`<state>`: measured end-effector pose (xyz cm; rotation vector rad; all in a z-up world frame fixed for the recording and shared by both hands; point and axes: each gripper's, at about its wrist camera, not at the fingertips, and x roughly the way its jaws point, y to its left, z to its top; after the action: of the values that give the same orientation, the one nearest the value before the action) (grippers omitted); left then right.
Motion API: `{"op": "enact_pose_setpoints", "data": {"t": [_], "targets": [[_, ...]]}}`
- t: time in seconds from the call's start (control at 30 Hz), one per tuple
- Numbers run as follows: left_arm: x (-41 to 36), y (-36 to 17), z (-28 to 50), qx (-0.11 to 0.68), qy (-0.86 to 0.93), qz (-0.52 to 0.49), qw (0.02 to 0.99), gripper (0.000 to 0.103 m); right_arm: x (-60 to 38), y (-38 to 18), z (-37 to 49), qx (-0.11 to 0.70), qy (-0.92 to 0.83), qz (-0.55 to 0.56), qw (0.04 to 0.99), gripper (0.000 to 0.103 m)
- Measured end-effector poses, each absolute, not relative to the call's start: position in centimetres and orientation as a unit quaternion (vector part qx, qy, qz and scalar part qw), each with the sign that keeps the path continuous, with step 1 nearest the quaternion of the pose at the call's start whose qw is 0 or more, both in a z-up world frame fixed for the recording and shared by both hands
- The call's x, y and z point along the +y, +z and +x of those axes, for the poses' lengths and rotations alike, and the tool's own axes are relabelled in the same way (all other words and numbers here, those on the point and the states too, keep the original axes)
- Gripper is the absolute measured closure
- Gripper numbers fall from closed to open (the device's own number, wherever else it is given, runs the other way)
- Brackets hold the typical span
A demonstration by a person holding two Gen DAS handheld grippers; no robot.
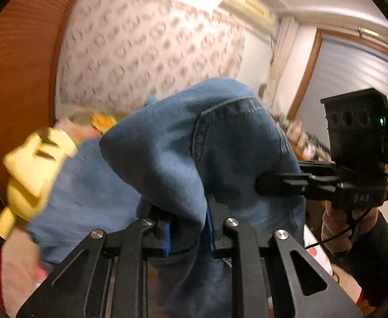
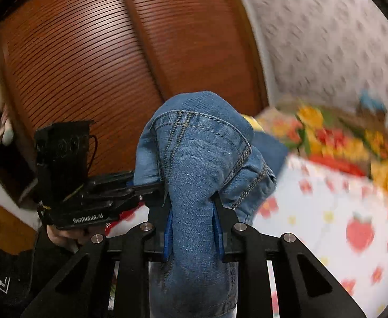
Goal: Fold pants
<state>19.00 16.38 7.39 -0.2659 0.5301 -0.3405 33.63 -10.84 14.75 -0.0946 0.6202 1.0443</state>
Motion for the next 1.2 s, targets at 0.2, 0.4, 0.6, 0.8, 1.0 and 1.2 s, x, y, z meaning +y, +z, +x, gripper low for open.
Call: {"op": "enact_pose_setpoints", "data": {"t": [0.2, 0.4, 0.6, 0.8, 1.0, 1.2], "targets": [[21.9, 14.0, 15.6, 0.19, -0.122, -0.119, 0.967, 0.082, -4.5, 21.0, 32.4, 0.243, 0.534, -0.075, 0.806, 0.078], [25.8, 16.1, 19.1, 0.184, -0.068, -0.083, 0.977, 0.082, 0.4, 21.6, 36.4, 0.233, 0.56, -0.05, 0.793, 0.078], [26.9, 8.8, 31.3, 0.3, -0.046, -0.06, 0.951, 0.082, 3.4, 13.8, 46.5, 0.296, 0.508, -0.031, 0.808, 0.076], [25.5, 0.4, 38.9, 0.391, -0.046, -0.034, 0.918, 0.076, 3.4, 5.2, 55.0, 0.381, 0.409, -0.01, 0.829, 0.06], [25.2, 0.7, 38.7, 0.374, -0.034, -0.02, 0.927, 0.037, 3.4, 5.3, 56.1, 0.381, 0.377, -0.004, 0.844, 0.049], [25.1, 2.3, 36.6, 0.349, -0.024, -0.021, 0.936, 0.035, 1.7, 7.6, 51.6, 0.336, 0.341, -0.013, 0.878, 0.048]]}}
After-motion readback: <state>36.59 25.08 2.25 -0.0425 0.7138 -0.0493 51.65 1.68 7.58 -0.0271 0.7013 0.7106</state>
